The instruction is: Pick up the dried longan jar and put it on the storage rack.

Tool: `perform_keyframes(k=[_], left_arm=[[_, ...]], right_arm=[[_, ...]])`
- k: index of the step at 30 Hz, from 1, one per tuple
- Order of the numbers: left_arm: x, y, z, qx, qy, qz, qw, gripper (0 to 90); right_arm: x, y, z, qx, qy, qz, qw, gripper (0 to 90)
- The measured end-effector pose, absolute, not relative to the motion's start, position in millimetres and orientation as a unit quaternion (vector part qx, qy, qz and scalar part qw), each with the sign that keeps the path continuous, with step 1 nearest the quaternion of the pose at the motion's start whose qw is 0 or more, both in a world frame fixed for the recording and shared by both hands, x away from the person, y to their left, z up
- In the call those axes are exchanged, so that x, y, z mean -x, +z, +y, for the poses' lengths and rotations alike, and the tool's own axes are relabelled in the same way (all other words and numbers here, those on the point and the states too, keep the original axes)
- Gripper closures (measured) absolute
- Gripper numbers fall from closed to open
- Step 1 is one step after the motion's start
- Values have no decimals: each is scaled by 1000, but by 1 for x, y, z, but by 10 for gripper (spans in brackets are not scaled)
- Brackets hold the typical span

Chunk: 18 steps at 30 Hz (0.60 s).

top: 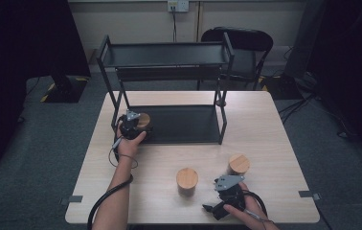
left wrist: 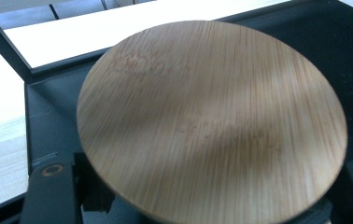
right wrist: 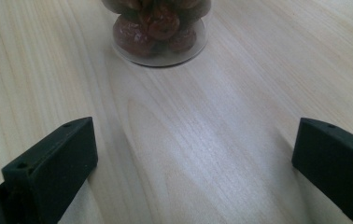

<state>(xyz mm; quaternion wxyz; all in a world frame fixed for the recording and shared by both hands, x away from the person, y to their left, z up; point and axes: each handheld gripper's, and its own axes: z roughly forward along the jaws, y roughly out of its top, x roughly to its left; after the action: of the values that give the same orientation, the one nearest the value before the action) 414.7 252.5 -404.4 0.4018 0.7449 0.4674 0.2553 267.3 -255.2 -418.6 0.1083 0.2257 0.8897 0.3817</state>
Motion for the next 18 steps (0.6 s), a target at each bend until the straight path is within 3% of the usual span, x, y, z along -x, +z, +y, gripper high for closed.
perform_keyframes(k=[18], left_arm=[[-420,-406,251,-739,256,475,403,255]], right_arm=[[-267,-419,-255,-226,382,890,108,0]])
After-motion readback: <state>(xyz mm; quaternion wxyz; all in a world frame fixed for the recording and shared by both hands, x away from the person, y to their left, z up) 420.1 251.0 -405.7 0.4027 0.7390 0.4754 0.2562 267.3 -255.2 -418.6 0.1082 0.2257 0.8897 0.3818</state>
